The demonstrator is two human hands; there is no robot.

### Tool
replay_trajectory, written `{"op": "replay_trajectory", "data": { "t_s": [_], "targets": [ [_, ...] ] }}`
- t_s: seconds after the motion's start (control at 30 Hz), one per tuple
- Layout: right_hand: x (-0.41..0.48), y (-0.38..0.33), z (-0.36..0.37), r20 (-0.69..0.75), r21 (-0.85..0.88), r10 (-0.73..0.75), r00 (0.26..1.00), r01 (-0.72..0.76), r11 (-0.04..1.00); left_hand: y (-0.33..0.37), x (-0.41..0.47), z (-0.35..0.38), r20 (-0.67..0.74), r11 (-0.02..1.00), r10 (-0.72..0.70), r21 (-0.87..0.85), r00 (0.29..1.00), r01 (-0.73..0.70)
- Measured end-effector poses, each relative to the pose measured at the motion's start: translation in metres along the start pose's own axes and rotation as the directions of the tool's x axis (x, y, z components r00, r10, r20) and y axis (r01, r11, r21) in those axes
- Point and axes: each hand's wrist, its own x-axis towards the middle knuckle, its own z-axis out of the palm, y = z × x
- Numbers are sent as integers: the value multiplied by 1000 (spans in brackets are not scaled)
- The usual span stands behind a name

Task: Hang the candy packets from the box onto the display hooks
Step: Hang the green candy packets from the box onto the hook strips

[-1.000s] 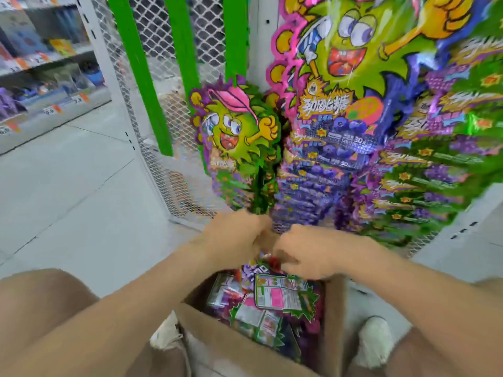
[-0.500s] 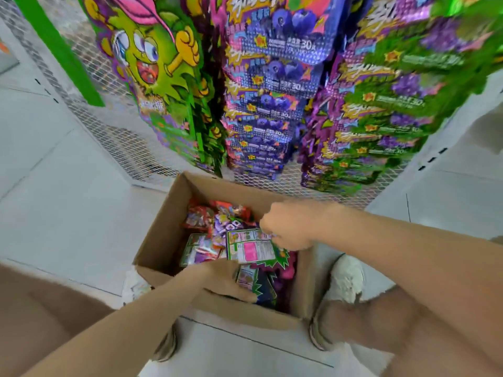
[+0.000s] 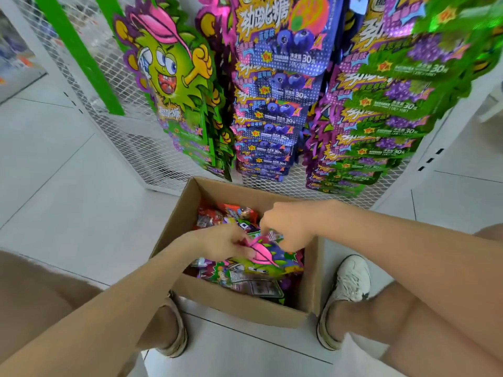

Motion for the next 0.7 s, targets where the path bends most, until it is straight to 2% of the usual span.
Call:
{"op": "replay_trajectory", "data": {
  "t_s": [0.07,0.13,0.23,0.3,0.43,0.5,0.57,0.63,0.7],
  "targets": [
    [-7,0,-13,-10,99,-40,999,40,994,12,-14,-22,-106,994,94,-52,990,-100],
    [-16,6,-26,-64,242,-52,997,66,968,22,-26,-38,-152,984,156,-63,976,-167],
    [-35,9,-46,-205,387,46,978,38,921,35,-47,-57,-292,963,201,-116,935,-244],
    [-47,10,-55,-289,509,111,951,55,859,44,-61,-71,-392,950,220,-121,893,-287],
    [-60,9,-64,-399,690,126,908,207,694,61,-83,-90,-460,937,251,-105,852,-333],
    [-62,5,-65,-520,675,151,841,297,675,65,-90,-95,-501,939,247,-88,829,-332],
    [-63,-1,-68,-672,577,168,722,368,729,73,-96,-100,-572,942,246,-50,782,-333],
    [-67,-6,-76,-781,495,198,592,395,774,86,-101,-104,-674,930,269,-6,688,-368],
    [-75,-7,-86,-830,470,243,502,396,789,103,-104,-106,-761,917,292,49,580,-396]
  ]
}}
